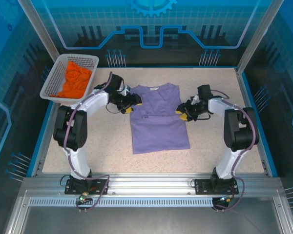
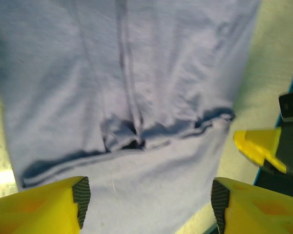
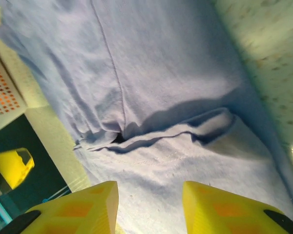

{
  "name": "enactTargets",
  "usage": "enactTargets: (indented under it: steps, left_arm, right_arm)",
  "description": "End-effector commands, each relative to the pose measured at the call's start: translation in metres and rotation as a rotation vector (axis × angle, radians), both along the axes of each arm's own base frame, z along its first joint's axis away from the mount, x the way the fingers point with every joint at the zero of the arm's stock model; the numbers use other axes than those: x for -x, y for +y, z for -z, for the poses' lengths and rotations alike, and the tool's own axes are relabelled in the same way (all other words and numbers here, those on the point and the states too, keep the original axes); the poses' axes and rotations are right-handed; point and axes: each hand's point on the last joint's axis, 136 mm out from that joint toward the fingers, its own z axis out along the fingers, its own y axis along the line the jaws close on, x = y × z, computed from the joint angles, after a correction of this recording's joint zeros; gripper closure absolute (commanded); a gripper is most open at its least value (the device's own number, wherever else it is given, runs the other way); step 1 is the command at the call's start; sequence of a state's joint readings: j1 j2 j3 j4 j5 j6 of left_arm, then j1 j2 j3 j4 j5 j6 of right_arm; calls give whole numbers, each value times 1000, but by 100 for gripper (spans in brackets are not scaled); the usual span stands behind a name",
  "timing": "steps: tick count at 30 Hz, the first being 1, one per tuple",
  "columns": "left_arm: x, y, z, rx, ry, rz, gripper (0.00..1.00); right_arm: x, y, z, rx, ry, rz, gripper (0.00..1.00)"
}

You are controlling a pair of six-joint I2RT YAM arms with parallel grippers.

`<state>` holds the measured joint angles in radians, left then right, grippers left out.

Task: Fold and stack the t-shirts

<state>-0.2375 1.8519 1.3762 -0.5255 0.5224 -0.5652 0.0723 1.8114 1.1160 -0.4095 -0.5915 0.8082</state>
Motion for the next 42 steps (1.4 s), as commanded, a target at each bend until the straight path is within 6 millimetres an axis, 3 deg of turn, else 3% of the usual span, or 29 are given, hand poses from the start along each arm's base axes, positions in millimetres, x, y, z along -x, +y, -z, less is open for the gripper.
enactTargets:
  steps: [1, 6, 10, 13, 16, 18, 23, 33, 42]
  left_arm:
    - [53, 5, -8, 14, 62, 73, 27]
    - [128, 16, 6, 35, 179, 87, 22]
    - [180, 11, 20, 108, 279, 53, 24]
    - [207, 3, 36, 158, 355, 32, 29]
    - [219, -9, 47, 188, 378, 29, 32]
    - [221, -10, 53, 179, 378, 33, 34]
    - [223, -11, 69, 181, 410, 12, 52]
    - [233, -6, 83, 81, 444, 50, 51]
    - [225, -16, 90, 56, 440, 76, 56]
  right_arm:
    - [18, -23, -6, 0, 4, 33, 58]
    - [75, -37, -1, 84, 54, -21, 42]
    - [131, -39, 14, 123, 136, -55, 37]
    - [162, -40, 25, 156, 177, -78, 37]
    - [181, -39, 35, 168, 206, -100, 39]
    - [185, -35, 38, 165, 203, -126, 41]
    - [181, -24, 42, 164, 207, -191, 47]
    - [176, -23, 45, 202, 203, -220, 52]
    - [169, -24, 46, 217, 197, -220, 59]
